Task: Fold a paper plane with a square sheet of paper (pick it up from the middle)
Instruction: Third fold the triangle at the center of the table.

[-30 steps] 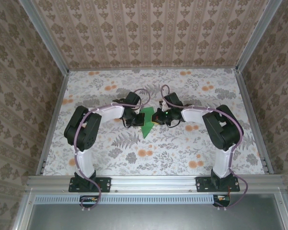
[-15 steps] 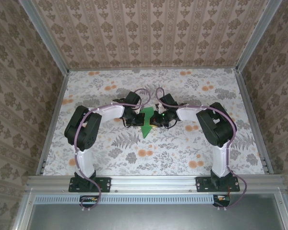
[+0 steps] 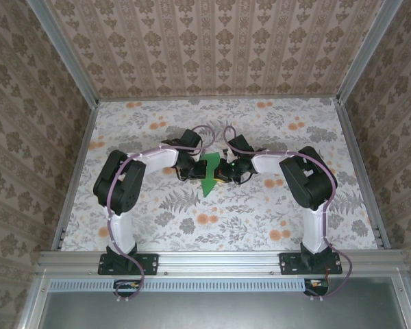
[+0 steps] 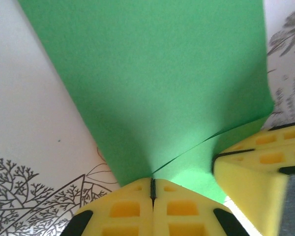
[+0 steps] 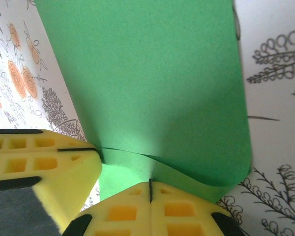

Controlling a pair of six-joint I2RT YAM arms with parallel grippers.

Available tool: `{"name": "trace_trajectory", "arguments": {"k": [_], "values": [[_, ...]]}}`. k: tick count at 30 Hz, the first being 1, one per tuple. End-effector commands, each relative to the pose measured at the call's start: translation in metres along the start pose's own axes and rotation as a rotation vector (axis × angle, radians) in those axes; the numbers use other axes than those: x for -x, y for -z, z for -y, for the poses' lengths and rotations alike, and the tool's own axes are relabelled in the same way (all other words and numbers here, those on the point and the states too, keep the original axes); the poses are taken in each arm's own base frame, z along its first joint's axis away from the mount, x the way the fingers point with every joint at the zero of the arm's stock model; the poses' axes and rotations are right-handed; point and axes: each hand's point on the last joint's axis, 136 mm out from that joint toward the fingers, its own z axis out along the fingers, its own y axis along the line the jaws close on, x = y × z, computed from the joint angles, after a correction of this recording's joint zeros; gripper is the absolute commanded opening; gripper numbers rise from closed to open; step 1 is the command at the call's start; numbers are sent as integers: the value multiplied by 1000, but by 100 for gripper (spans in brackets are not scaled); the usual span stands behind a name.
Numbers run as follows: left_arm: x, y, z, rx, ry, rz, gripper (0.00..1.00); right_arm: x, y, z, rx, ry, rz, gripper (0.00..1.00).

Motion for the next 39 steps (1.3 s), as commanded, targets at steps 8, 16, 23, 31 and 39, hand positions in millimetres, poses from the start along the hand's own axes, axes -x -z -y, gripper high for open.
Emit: {"name": "trace_trajectory", "arguments": {"k": [8, 16, 23, 31, 39], "values": [[-9, 30, 39, -123, 116, 142, 4, -12, -8, 48, -170, -124, 15, 0], [-34, 11, 38, -138, 167, 77, 0, -13, -10, 51, -176, -131, 10, 0], [-46, -2, 34, -121, 171, 27, 0, -14, -11, 51, -179, -133, 6, 0], [-61, -14, 24, -70, 179, -15, 0, -16, -12, 55, -191, -140, -2, 0], [-73, -15, 11, -29, 193, -24, 0, -16, -13, 58, -201, -143, -6, 0]]}}
